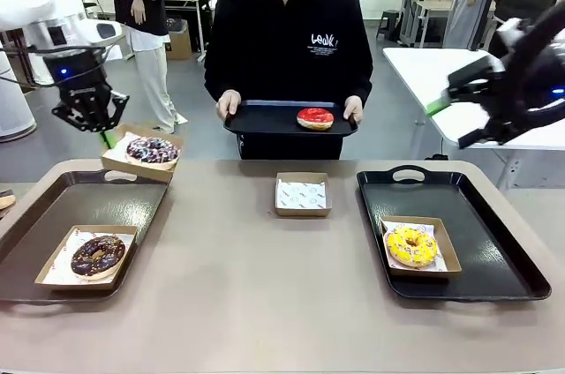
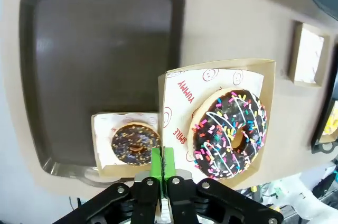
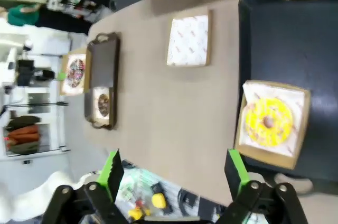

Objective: Individually package the donuts and arrange them on the tray.
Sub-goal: Place the picked Paper togo box on the Handle tray while simultaneously picking up another Paper togo box from the table with the other hand.

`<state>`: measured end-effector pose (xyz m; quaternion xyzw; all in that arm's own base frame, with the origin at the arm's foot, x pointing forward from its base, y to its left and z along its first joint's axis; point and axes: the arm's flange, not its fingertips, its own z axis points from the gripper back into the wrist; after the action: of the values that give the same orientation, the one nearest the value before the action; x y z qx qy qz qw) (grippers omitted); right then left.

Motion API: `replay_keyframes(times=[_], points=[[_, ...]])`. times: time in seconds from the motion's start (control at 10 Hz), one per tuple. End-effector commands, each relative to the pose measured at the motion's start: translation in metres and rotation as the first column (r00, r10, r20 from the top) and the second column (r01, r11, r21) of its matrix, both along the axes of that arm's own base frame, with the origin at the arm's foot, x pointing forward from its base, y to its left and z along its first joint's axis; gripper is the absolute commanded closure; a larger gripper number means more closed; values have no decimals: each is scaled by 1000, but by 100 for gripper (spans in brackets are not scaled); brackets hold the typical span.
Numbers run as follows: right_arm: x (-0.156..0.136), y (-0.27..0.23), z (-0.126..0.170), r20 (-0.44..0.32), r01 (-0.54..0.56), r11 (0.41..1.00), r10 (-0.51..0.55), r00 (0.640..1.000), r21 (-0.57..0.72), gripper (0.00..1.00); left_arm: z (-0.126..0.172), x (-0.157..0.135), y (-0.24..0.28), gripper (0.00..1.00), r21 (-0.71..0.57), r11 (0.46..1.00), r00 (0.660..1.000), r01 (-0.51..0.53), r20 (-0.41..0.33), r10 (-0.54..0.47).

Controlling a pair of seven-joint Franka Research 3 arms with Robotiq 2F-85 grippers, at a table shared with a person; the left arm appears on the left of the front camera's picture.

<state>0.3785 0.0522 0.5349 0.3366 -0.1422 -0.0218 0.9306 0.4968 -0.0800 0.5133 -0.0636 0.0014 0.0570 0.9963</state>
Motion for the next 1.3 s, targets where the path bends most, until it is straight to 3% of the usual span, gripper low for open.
replay_keyframes(times=[0.0, 0.2, 0.4, 0.5, 0.6, 1.2], points=[[29, 29, -29, -44, 39, 992, -44, 998, -123, 0, -3, -11, 18, 99, -25, 999, 999, -26, -22, 26], [47, 64, -67, -102, 29, 977, -51, 993, -213, 0, -11, -12, 37, 99, -6, 999, 998, -41, -53, 41], [60, 84, -85, -125, 6, 975, -34, 992, -221, 0, -14, -9, 41, 99, 49, 998, 997, -38, -71, 41], [61, 81, -84, -142, -18, 984, -7, 990, -178, 0, -13, -5, 38, 99, 76, 997, 998, -19, -64, 24], [48, 78, -93, -106, -5, 975, -19, 994, -223, 0, -16, -8, 40, 99, 20, 998, 996, -61, -66, 62], [48, 78, -93, -106, -5, 975, -19, 994, -223, 0, -16, -8, 40, 99, 20, 998, 996, -61, -66, 62]])
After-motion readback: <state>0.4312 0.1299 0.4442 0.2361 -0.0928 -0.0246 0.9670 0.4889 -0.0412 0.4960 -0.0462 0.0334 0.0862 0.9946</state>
